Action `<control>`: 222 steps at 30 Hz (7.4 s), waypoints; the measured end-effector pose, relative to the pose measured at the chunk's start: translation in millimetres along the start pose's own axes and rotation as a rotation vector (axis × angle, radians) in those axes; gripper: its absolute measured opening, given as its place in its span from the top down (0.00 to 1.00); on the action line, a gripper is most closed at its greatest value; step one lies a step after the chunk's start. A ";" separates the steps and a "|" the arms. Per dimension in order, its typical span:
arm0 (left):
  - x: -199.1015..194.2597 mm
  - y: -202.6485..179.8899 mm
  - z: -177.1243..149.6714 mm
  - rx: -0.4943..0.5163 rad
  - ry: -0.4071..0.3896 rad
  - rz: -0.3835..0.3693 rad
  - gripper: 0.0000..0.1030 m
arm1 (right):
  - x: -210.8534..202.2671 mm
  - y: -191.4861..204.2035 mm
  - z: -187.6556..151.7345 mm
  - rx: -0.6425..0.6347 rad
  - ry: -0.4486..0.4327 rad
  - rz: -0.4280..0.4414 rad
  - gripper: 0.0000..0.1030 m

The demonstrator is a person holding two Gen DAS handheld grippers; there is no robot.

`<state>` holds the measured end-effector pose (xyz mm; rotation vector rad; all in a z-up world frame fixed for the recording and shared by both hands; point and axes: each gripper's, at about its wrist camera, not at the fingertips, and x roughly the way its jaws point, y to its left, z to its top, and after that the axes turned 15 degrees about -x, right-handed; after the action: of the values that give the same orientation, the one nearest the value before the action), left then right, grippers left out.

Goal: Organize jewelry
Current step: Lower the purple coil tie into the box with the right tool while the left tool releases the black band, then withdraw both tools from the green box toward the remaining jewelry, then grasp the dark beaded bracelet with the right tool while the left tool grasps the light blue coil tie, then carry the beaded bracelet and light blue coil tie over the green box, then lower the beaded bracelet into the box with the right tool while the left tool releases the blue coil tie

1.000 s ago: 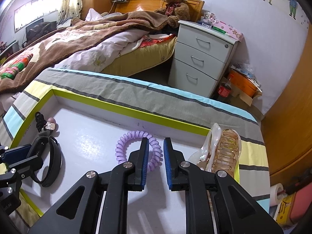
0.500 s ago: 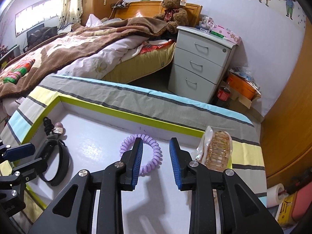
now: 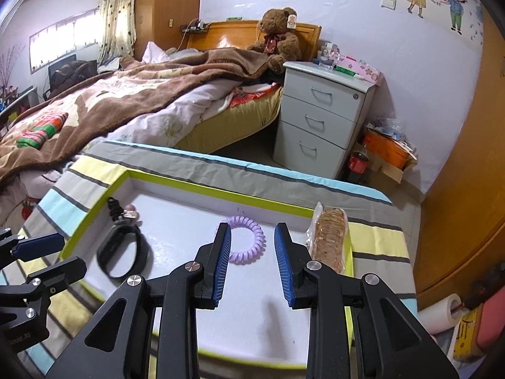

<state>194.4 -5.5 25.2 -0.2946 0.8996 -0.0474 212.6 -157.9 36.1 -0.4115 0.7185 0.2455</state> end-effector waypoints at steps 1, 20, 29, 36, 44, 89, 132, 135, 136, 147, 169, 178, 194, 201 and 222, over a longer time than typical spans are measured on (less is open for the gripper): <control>-4.0 -0.1 -0.8 0.001 -0.005 -0.001 0.57 | -3.4 1.4 -0.2 0.001 -0.004 -0.001 0.71; -62.0 21.1 -34.6 -0.008 -0.062 -0.027 0.54 | -73.9 14.1 -56.3 0.089 -0.055 0.020 0.71; -69.7 36.3 -58.6 -0.015 -0.050 -0.046 0.53 | -85.3 26.1 -99.6 0.101 -0.024 0.091 0.67; -69.2 43.5 -72.4 -0.019 -0.023 -0.066 0.53 | -82.0 29.2 -120.7 0.132 0.007 0.142 0.61; -68.0 50.6 -83.7 -0.024 -0.005 -0.071 0.51 | -75.7 42.3 -132.4 0.093 0.044 0.221 0.48; -53.4 42.0 -91.0 -0.013 0.049 -0.044 0.51 | -70.0 56.9 -130.8 0.038 0.070 0.219 0.97; -6.1 -30.8 -98.7 0.192 0.096 0.051 0.87 | -111.7 3.7 -160.4 0.195 -0.038 0.149 0.97; -5.8 -28.5 -96.6 0.181 0.097 0.043 0.90 | -112.4 3.0 -160.1 0.196 -0.038 0.147 0.97; -6.5 -27.6 -95.7 0.177 0.093 0.040 0.90 | -112.7 3.0 -159.6 0.196 -0.037 0.145 0.97; -21.9 -18.3 -83.4 0.139 0.053 -0.015 0.90 | -119.6 6.3 -149.4 0.186 -0.051 0.133 0.97; -50.4 5.5 -25.5 0.047 -0.031 -0.059 0.90 | -117.3 8.4 -87.0 0.154 -0.103 0.139 0.97; -41.5 7.6 11.6 0.030 -0.043 -0.069 0.90 | -91.7 9.3 -52.6 0.148 -0.099 0.162 0.97; 18.5 2.3 61.8 0.010 0.008 -0.085 0.90 | -21.2 11.6 -29.6 0.175 -0.017 0.192 0.97; 52.0 0.0 66.9 0.006 0.053 -0.071 0.90 | -0.6 12.1 -29.5 0.181 0.009 0.205 0.97; 101.5 -4.3 70.7 0.009 0.114 -0.029 0.90 | 22.7 15.7 -36.0 0.174 0.059 0.211 0.97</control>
<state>313.0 -9.8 -9.8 -0.2988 1.0083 -0.0961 202.5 -158.2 -8.1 -0.1778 0.8354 0.3679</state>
